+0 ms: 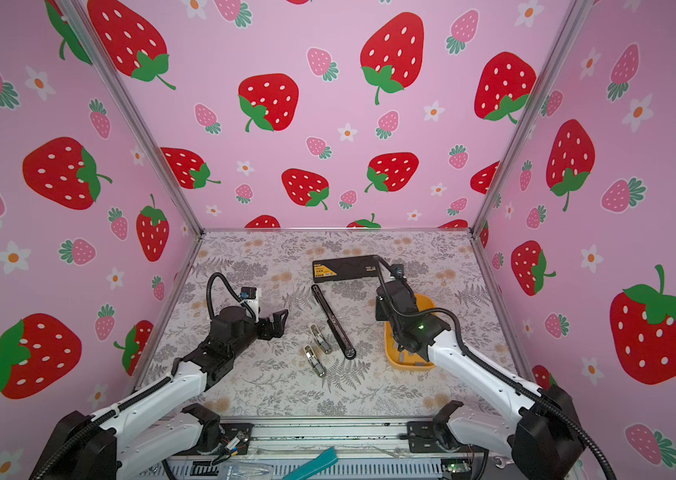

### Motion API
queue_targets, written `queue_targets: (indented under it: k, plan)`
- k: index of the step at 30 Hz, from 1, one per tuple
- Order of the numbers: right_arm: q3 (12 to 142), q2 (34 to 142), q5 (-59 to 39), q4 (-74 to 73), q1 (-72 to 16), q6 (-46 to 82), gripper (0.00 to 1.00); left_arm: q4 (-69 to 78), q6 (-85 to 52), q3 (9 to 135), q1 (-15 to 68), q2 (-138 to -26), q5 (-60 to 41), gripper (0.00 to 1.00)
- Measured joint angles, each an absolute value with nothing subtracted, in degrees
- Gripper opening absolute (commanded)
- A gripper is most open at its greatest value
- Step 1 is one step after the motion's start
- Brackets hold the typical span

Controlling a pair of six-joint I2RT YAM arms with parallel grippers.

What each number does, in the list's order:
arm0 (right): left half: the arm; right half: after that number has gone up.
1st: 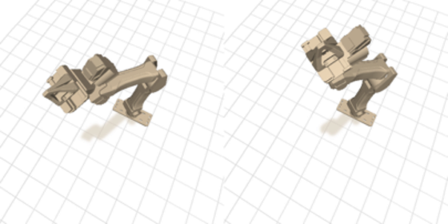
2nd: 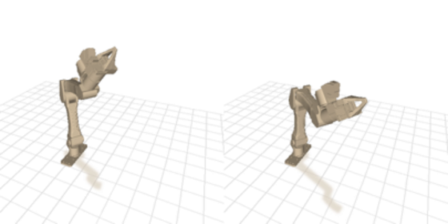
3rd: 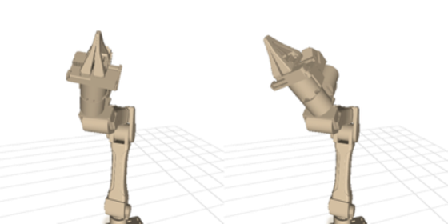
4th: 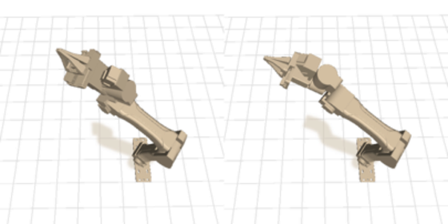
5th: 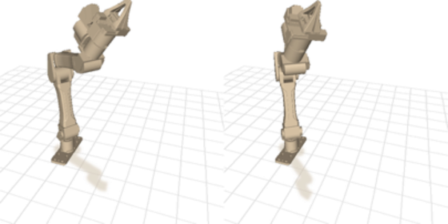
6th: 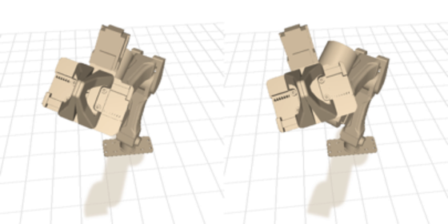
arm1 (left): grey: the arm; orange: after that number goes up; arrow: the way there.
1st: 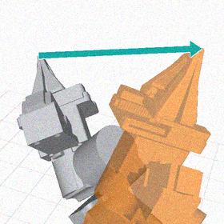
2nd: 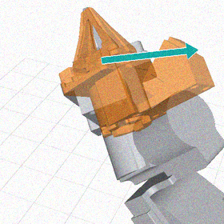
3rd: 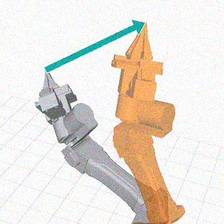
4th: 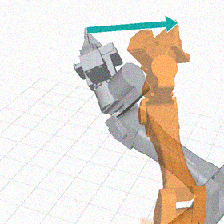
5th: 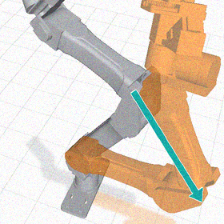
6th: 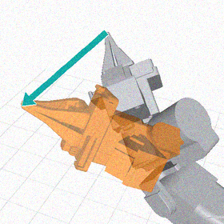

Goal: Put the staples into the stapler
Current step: 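Move the right gripper back over the yellow tray of staples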

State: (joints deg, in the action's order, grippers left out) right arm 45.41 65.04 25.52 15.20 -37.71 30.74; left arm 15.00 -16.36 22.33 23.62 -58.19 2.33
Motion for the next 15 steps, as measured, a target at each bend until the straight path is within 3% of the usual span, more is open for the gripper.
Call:
queue_targets:
  k: [6,15]
  plan:
    - [38.8,65.1,18.7,17.9,-25.8,34.6,0.26,14.9,-16.4,22.3,23.6,-57.3,2.4,0.99]
    - [32.9,70.5,8.5,12.7,-22.0,38.3,0.28,14.7,-16.4,22.3,23.6,-57.3,2.4,0.99]
